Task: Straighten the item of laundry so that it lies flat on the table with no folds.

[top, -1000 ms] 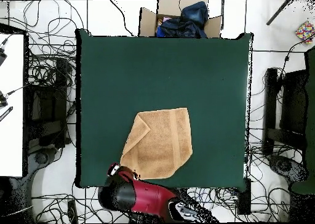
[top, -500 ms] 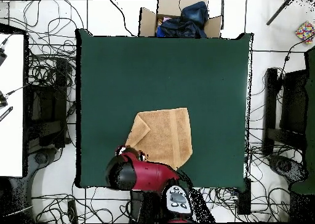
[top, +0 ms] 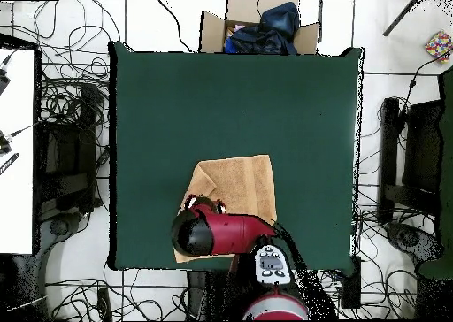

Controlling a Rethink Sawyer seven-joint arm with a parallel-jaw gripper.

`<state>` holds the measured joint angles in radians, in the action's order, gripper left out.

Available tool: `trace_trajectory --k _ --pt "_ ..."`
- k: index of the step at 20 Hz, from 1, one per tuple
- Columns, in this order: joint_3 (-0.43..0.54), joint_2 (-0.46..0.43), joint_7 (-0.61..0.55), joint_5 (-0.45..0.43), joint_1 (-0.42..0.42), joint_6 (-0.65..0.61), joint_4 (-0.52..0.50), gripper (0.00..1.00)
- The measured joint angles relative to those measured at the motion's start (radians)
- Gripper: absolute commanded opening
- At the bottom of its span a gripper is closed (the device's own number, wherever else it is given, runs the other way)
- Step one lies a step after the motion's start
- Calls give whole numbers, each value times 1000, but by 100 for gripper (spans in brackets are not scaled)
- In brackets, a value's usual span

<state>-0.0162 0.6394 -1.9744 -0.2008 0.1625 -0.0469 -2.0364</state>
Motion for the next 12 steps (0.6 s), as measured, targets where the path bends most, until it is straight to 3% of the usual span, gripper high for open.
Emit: trace_trajectory --k 7,12 --pt "-1 -62 0 -70 3 0 73 100" --pt "15 -93 0 -71 34 0 85 100"
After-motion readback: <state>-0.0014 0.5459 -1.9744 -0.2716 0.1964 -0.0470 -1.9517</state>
